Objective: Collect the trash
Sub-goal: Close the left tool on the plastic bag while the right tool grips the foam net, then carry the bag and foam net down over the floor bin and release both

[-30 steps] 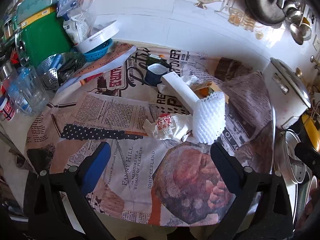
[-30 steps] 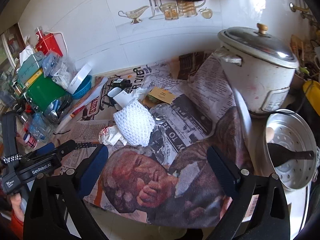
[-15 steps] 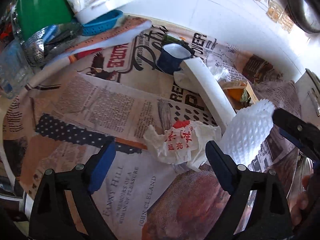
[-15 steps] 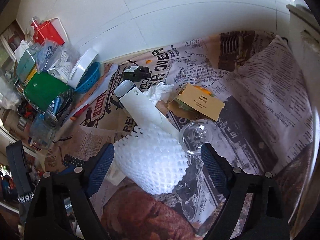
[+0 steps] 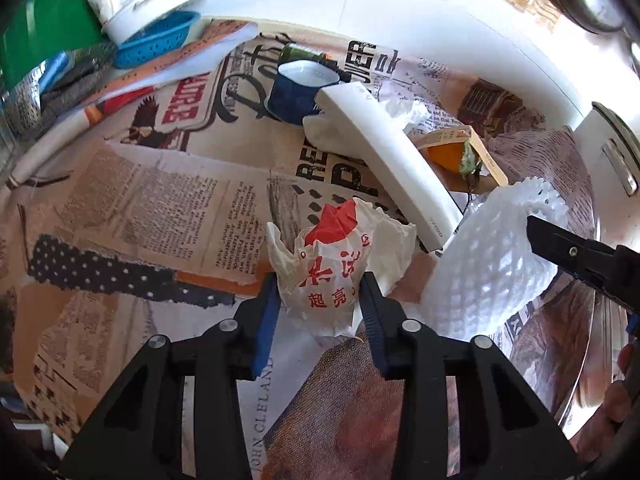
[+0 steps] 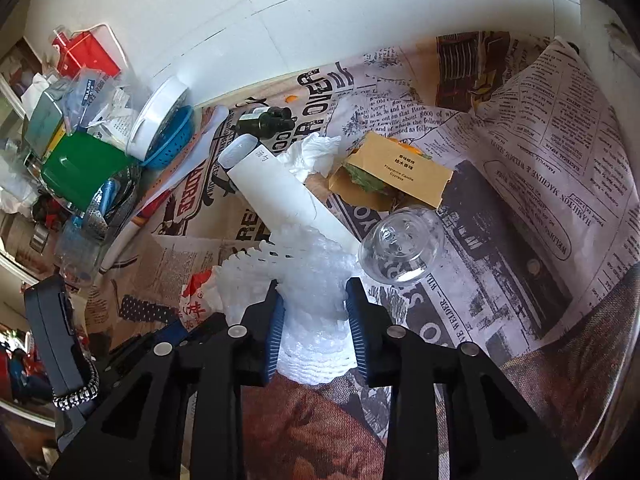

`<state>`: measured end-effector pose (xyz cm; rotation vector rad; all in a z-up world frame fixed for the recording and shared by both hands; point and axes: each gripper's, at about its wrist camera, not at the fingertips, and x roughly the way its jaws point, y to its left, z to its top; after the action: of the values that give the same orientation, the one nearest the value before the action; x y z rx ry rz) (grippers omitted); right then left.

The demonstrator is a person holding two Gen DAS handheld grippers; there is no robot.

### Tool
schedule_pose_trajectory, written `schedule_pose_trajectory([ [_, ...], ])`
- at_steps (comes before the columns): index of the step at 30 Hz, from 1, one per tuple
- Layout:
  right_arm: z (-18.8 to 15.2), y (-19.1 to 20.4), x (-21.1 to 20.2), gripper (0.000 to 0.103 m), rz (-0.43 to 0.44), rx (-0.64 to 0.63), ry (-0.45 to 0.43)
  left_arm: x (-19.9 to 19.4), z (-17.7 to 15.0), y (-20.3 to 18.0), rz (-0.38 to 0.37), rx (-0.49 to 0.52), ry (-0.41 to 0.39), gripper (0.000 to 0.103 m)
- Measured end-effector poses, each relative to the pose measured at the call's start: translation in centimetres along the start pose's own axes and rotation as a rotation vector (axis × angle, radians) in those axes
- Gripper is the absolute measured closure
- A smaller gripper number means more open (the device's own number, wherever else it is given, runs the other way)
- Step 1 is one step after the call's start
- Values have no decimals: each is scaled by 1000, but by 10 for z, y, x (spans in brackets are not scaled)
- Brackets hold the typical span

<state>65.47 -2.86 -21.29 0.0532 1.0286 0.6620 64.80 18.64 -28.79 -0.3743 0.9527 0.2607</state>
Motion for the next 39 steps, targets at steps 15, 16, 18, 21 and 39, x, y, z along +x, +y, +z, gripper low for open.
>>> schedule_pose_trajectory([
  [15, -56, 55, -108, 80, -140, 78, -245, -124, -15, 32, -125, 180, -116, 66],
  [16, -63, 59, -117, 80, -153, 89, -265, -134, -18, 33, -137, 197, -122, 66],
  [18, -77, 68, -136, 80, -172, 113, -303, -152, -23, 34, -156, 230, -134, 66],
  [21, -99, 79, -161, 80, -198, 132, -347, -179, -35, 33, -169, 270, -158, 66],
  [39, -228, 55, -251, 80, -174, 78, -334, -267, -188, -25, -176, 241, -168, 66],
])
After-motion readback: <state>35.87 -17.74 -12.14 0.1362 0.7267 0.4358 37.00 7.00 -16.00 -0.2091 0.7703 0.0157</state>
